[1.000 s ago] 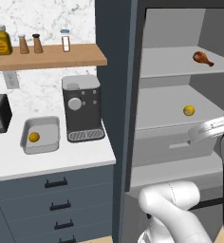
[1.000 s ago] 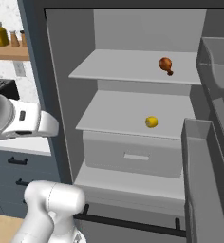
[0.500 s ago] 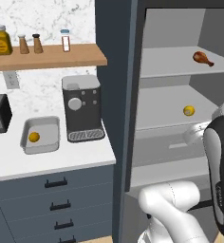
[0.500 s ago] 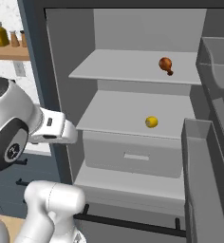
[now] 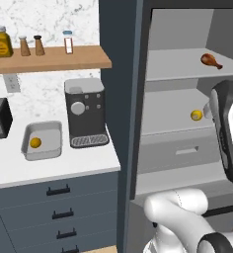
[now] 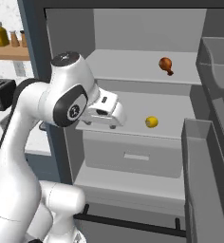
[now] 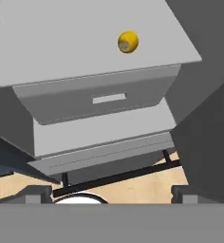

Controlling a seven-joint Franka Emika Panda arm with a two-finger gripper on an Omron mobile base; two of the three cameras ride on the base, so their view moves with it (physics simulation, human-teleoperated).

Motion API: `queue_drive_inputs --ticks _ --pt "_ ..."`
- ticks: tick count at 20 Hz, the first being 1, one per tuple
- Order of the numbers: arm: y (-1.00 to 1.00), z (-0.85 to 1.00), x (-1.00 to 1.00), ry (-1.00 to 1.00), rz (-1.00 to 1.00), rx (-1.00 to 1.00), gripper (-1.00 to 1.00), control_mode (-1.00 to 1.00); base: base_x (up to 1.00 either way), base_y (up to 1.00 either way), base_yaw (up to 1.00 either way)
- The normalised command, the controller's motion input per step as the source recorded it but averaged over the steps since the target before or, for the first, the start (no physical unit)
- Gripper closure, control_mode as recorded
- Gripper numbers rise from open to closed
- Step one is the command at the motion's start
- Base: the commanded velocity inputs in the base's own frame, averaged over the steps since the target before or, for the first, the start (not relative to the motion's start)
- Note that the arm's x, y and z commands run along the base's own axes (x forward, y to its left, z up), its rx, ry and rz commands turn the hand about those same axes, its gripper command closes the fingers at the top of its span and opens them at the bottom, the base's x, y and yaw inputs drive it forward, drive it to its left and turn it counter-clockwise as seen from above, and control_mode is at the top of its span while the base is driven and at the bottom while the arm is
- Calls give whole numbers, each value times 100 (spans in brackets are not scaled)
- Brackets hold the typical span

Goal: Place one lemon and one chicken drumstick in each tupperware on the nearby counter, to pack two identical lunches.

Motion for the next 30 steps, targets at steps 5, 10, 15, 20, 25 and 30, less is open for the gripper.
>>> queue_drive_inputs --ticks 5,10,15,20,25,30 --pt "-90 -13 54 -1 -9 8 -100 -100 0 0 0" --pt "-19 -62 48 -15 0 1 -100 -100 0 0 0" --pt "0 -55 46 -24 2 1 -100 -100 0 0 0" --pt "-8 56 -8 -15 11 4 -100 -100 0 0 0" --pt "-3 86 23 -5 4 0 -100 -100 0 0 0" --pt "-2 60 55 0 2 -1 -100 -100 0 0 0"
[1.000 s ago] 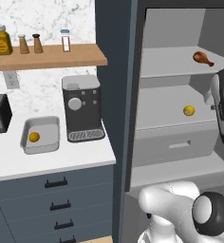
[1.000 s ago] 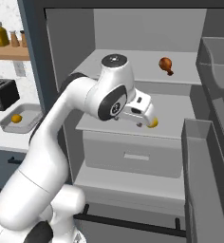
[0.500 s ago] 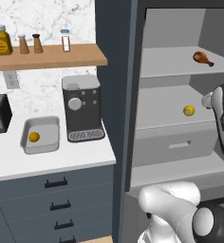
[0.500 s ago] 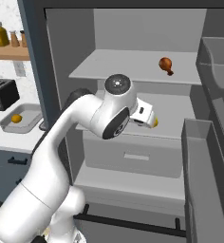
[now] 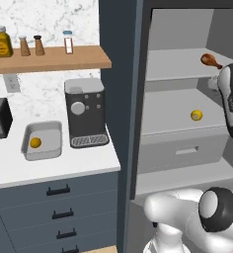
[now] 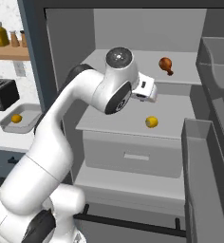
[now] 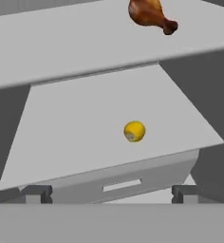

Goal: Place one lemon and one chicken drumstick in each tupperware on the nearby counter, to pack two identical lunches.

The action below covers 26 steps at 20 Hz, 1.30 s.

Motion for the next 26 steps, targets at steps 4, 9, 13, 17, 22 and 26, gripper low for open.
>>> queue_drive_inputs --ticks 4,9,13,17,22,26 --pt "-5 93 21 0 0 0 -100 -100 0 0 0" --pt "-30 83 85 -3 0 -1 -100 -100 0 0 0" --pt "-33 0 100 2 0 -6 -100 -100 0 0 0" --pt "-34 -16 94 6 0 -2 -100 -100 0 0 0" --pt "-27 -36 78 12 4 -2 -100 -100 0 0 0" --pt "-32 -27 49 22 11 -3 -100 -100 0 0 0"
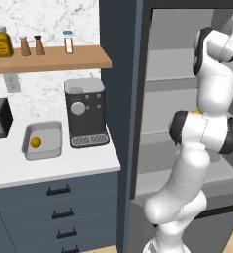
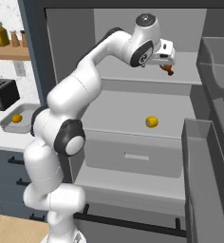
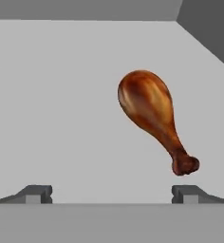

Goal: Place one lemon and one chicken drumstick in each tupperware on the nearby counter, to pack two identical lunches.

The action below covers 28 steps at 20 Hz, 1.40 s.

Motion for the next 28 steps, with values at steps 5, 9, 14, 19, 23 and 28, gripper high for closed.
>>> queue_drive_inputs --ticks 5,9,14,19,23,28 --pt "-30 4 19 14 12 -1 -100 -100 0 0 0" --pt "-33 5 -2 0 11 0 -100 -100 0 0 0" --pt "-30 6 0 -2 8 0 -100 -100 0 0 0" --pt "-8 -49 4 3 6 0 -100 -100 0 0 0" --pt "0 -78 25 2 10 -3 -100 -100 0 0 0" --pt "0 -44 30 -1 10 -2 -100 -100 0 0 0"
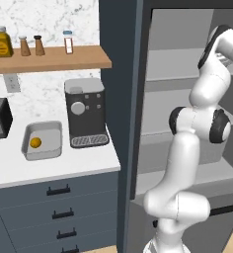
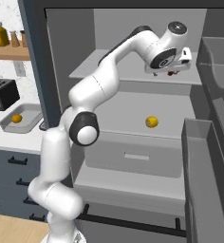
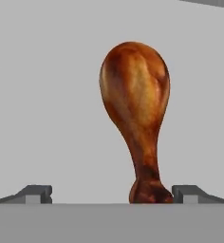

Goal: Place one lemon and one chicken drumstick in each tupperware on the nearby counter, to pack two identical lunches.

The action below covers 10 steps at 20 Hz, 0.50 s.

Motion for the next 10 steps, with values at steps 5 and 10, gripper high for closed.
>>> queue_drive_inputs --ticks 5,10 --pt "9 -3 41 -10 11 0 -100 -100 0 0 0" --pt "23 -19 11 0 11 -3 -100 -100 0 0 0"
